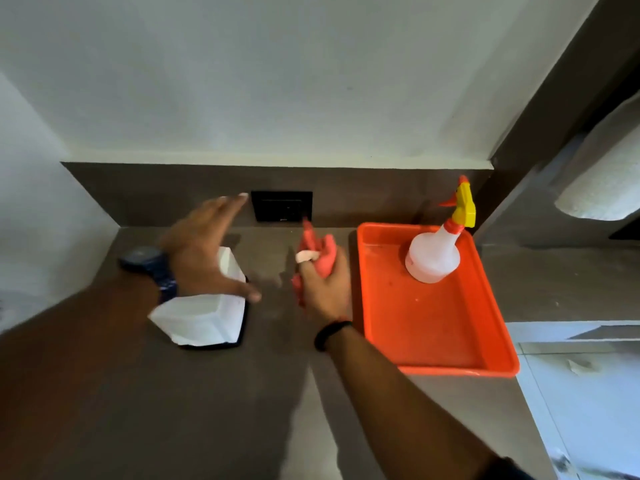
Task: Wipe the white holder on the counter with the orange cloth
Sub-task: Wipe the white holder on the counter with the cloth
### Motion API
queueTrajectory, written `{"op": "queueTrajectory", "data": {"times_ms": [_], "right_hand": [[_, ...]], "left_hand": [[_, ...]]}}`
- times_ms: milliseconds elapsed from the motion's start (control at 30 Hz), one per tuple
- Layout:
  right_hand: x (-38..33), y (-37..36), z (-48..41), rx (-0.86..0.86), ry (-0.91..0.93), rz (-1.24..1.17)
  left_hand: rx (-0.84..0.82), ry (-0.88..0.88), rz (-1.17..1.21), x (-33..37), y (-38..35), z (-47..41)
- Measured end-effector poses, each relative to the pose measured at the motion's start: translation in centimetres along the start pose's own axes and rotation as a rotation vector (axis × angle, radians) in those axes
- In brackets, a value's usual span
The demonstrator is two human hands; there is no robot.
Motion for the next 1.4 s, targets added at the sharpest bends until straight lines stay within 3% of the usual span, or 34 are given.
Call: {"op": "queueTrajectory", "data": {"times_ms": [167,267,367,567,833,1133,1400], "right_hand": [[4.1,-6.4,0.3,-0.123,-0.122,-0.027],[5.0,-9.2,0.0,-0.186,-0.138,-0.069],[5.7,-10.7,0.4,-0.257,-0.164,0.014],[7.5,-9.1,2.7,-0.152,-0.145,0.185],[5.6,-10.2,3.3,-0.048,0.051,0.219],[7.1,-9.9,2.2,-0.032,-0.191,0.170],[5.9,-9.9,3.1,0.004,-0.042,0.152]], "left_hand": [[-0.336,0.214,-0.171,-5.7,0.3,3.0],[-0.425,0.240,-0.174,-6.9,-1.2,3.4],[-0.362,0.194,-0.198,-6.9,-2.2,3.1],[-0.324,0.151,-0.183,-6.7,-2.4,2.7],[-0.263,0.127,-0.139,-7.1,-2.3,2.8],[-0.260,0.164,-0.170,-8.0,-3.0,2.7],[-0.235,0.117,-0.138,-8.0,-2.7,2.6]]}}
Point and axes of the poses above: each hand's wrist, its own z-axis away from the middle knuckle, its own y-axis out of the back of the hand, x = y × z, the point moved 5 cm from there along -z, towards the middle knuckle, and after that the axes turned 10 degrees about z, right-handed, at the moved point
